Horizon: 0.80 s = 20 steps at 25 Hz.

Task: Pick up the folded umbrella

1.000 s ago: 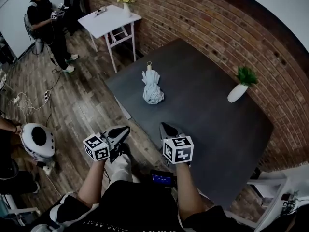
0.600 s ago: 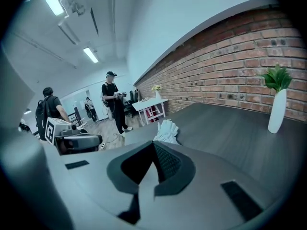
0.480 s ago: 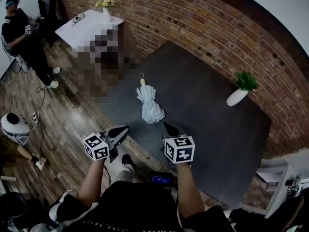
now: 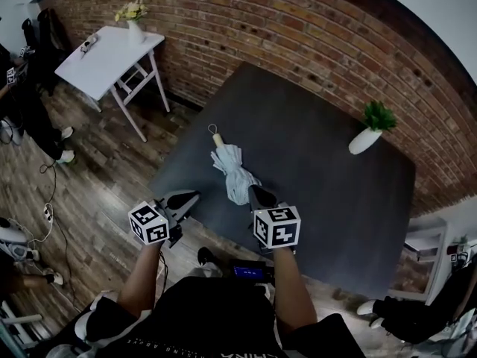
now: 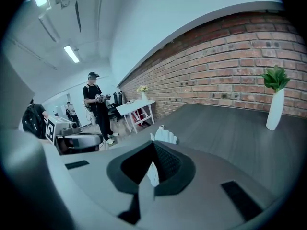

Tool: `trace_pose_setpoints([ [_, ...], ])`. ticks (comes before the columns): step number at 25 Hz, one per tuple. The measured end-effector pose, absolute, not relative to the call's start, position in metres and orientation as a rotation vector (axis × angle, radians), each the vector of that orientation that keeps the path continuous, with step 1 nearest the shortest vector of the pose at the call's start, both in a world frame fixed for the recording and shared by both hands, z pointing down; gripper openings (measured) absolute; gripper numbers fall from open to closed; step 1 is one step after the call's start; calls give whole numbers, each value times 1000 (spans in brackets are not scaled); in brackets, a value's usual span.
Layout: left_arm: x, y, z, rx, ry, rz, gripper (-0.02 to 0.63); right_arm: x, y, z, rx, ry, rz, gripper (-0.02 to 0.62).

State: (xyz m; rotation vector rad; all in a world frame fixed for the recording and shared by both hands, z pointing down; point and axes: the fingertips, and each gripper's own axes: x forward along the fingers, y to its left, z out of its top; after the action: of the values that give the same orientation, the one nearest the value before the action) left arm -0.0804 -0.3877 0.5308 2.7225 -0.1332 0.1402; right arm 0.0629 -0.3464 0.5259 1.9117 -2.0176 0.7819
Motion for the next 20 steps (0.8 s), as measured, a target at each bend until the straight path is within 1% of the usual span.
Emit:
trace_pose_setpoints([
  [11,-69,-405,548,2685,-34,157,3,62,-358,540,1951,-1946,827,8],
  [20,-50,-420,538,2709,-77,166,3,75,-390,527,1934,-2017,821,8],
])
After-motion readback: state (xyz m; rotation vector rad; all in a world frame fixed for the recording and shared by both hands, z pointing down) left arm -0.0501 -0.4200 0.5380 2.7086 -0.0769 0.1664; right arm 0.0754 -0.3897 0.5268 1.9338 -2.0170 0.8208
